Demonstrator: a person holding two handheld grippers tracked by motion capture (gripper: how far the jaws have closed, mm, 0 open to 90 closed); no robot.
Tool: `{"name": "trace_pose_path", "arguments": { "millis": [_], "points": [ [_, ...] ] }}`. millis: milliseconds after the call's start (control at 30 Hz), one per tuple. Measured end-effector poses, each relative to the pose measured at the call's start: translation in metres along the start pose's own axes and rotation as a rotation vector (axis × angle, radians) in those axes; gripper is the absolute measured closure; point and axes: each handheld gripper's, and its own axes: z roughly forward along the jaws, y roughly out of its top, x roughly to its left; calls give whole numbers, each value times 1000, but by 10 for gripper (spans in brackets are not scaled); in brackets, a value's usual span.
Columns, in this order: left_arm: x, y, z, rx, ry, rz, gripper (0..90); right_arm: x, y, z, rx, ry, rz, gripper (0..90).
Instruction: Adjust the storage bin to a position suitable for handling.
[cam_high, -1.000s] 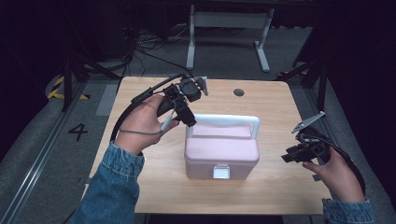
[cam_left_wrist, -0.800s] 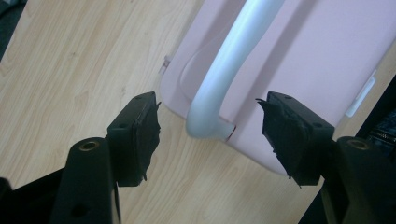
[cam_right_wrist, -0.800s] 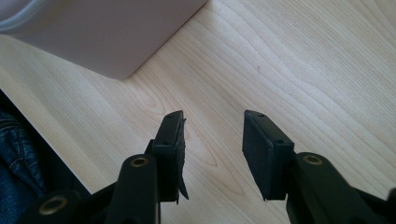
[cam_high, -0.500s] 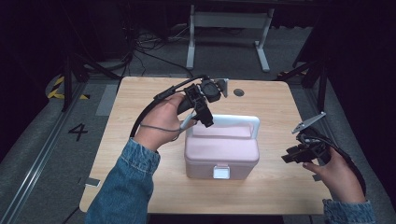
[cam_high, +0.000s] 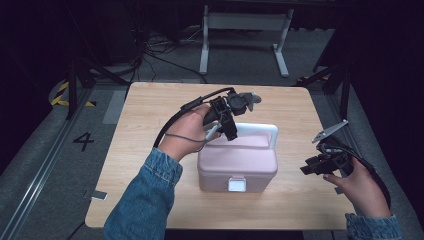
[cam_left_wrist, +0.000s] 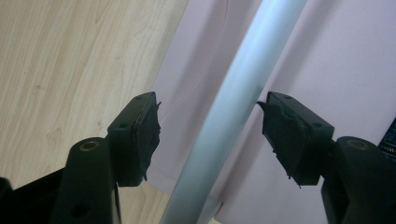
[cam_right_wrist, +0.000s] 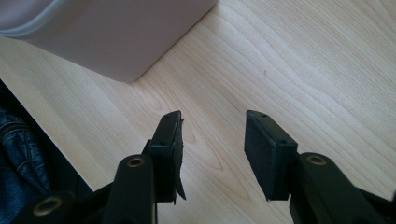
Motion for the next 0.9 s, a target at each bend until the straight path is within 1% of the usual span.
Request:
{"name": "trace_pose_path", "arguments": {
  "millis": [67, 100, 133, 167, 200, 233, 267, 300, 333, 367, 433, 500, 533, 600, 633, 667, 767, 800, 833, 900],
  "points": [
    [-2, 2, 4, 5, 7, 15, 389, 0, 0, 0, 1, 2, -3, 568],
    [-2, 3, 5, 7, 10, 27, 416, 0, 0, 1, 1, 1, -6, 566],
    [-4, 3, 5, 6, 9, 21, 443, 1, 1, 1, 1, 1, -6, 564],
    [-4, 4, 5, 4, 8, 25, 468, 1, 1, 1, 2, 2, -6, 563],
    [-4, 4, 5, -1, 0, 38, 496, 1, 1, 1, 2, 1, -10, 562],
    [-5, 4, 4, -11, -9, 39, 526, 1, 1, 1, 1, 2, -11, 562],
    [-5, 4, 4, -16, -7, 47, 558, 0, 0, 1, 0, 3, -11, 562],
    [-5, 4, 3, -8, -3, 59, 596, 0, 0, 1, 1, 3, -8, 563],
    [-6, 4, 3, -10, -1, 59, 634, -1, 0, 1, -1, 3, -6, 563],
    [-6, 5, 3, -4, -2, 67, 643, -1, 0, 1, -1, 3, -3, 563],
    [-8, 5, 2, -6, -3, 60, 661, -1, 0, 1, -1, 1, -3, 563],
    [-10, 5, 1, 1, 4, 83, 669, -1, 0, 0, -2, 1, -4, 563],
    [-11, 5, 0, -1, 6, 85, 680, -1, 0, 0, -2, 0, -5, 562],
    [-13, 7, -4, 14, 9, 110, 698, -1, 0, 0, -3, 1, -5, 562],
    [-14, 7, -6, 9, 14, 100, 702, -1, 0, 0, -2, 1, -3, 562],
    [-14, 7, -8, 13, 15, 104, 704, -1, 0, 1, -2, 1, -2, 562],
    [-14, 8, -15, -4, 31, 95, 706, -1, 0, 1, -1, 4, -4, 559],
    [-13, 8, -17, -6, 35, 103, 706, -1, 0, 1, -2, 4, -4, 559],
    [-12, 8, -19, -15, 39, 93, 704, -1, 0, 1, -3, 4, -4, 557],
    [-11, 9, -21, -12, 39, 87, 700, -1, 0, 1, -4, 5, -2, 557]
  ]
}}
